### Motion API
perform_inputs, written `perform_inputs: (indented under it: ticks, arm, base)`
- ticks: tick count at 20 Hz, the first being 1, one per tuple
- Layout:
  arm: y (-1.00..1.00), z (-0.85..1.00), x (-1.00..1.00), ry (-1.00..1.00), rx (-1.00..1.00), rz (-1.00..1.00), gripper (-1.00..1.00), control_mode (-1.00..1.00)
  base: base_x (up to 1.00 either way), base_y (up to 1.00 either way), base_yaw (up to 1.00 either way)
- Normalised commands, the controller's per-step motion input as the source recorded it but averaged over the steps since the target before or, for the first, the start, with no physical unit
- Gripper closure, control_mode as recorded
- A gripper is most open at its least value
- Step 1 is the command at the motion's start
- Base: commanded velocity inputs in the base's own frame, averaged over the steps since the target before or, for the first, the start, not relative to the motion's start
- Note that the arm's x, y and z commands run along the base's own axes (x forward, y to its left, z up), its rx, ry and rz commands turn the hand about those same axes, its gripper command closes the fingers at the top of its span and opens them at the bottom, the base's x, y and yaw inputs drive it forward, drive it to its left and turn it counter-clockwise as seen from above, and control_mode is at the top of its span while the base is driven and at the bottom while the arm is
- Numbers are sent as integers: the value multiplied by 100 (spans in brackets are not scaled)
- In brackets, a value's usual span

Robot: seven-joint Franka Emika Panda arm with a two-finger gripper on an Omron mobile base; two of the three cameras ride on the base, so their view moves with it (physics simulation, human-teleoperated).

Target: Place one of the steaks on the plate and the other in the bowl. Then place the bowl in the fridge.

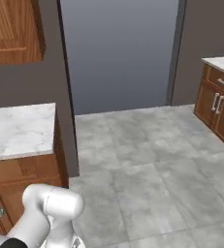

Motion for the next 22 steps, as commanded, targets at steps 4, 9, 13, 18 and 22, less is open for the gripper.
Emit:
perform_inputs:
  ticks: [4,9,13,18,22]
  arm:
    - [0,0,0,0,0,0,-100,100]
    - [0,0,0,0,0,0,-100,100]
    - [0,0,0,0,0,0,-100,100]
    - [0,0,0,0,0,0,-100,100]
    - [0,0,0,0,0,0,-100,100]
  base:
    - [-2,68,72]
    - [0,100,41]
    - [2,100,22]
    - [12,100,0]
    - [6,100,0]
